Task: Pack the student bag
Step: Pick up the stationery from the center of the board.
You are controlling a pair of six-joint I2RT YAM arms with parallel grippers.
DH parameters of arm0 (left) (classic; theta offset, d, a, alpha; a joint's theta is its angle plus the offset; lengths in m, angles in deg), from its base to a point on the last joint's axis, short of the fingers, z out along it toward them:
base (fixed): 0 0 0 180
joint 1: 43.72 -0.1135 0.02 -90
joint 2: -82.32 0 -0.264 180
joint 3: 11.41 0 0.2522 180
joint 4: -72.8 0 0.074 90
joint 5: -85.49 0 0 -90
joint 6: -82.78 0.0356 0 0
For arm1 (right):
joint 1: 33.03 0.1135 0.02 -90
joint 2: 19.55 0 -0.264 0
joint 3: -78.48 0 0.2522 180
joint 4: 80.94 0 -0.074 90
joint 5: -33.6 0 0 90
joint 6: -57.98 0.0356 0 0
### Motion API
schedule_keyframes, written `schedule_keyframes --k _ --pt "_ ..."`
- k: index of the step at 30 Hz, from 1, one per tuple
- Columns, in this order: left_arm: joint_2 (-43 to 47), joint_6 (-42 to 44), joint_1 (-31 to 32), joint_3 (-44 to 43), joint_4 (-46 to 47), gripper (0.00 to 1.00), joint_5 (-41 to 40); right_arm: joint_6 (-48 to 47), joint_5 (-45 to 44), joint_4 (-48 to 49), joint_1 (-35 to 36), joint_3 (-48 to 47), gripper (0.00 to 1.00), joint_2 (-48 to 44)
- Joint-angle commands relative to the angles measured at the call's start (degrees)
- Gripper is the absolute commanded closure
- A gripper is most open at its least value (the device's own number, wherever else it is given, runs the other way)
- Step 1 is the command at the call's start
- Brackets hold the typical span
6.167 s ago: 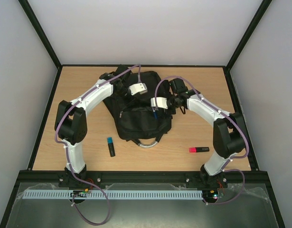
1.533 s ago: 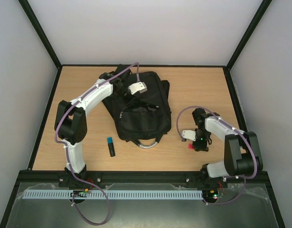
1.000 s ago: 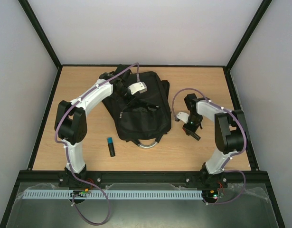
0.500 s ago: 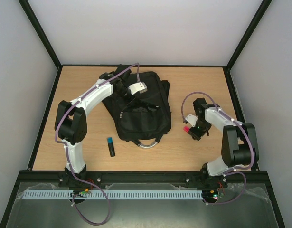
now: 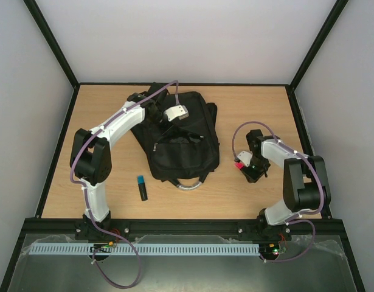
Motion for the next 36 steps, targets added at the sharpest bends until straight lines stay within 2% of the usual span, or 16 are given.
schedule_keyframes --k 1,9,20,23,31,36 --pt "1.31 -0.30 0.99 -0.72 -1.02 0.98 3.37 1.71 1.44 -2.13 -0.17 -1.48 0.65 1.52" --pt "1.14 -0.21 1.07 -1.13 -0.95 0.98 3.02 5.01 4.26 -3.63 -0.61 -6.75 0.72 4.10" --pt "-0.10 0.05 1.07 -2.91 -0.96 0.98 1.93 8.87 11.40 -9.59 -1.47 -23.96 0.78 8.33" --pt "-0.55 -1.39 1.07 -3.85 -0.32 0.98 2.04 8.87 15.78 -11.39 -1.45 -29.06 0.78 8.14" --pt "-2.55 -3.56 1.07 -7.94 0.45 0.98 3.89 10.51 34.32 -16.36 -0.83 -37.25 0.77 8.37" --pt "-3.58 -3.99 1.31 -10.20 0.45 0.98 4.59 9.89 39.49 -19.49 0.11 -39.39 0.76 9.68"
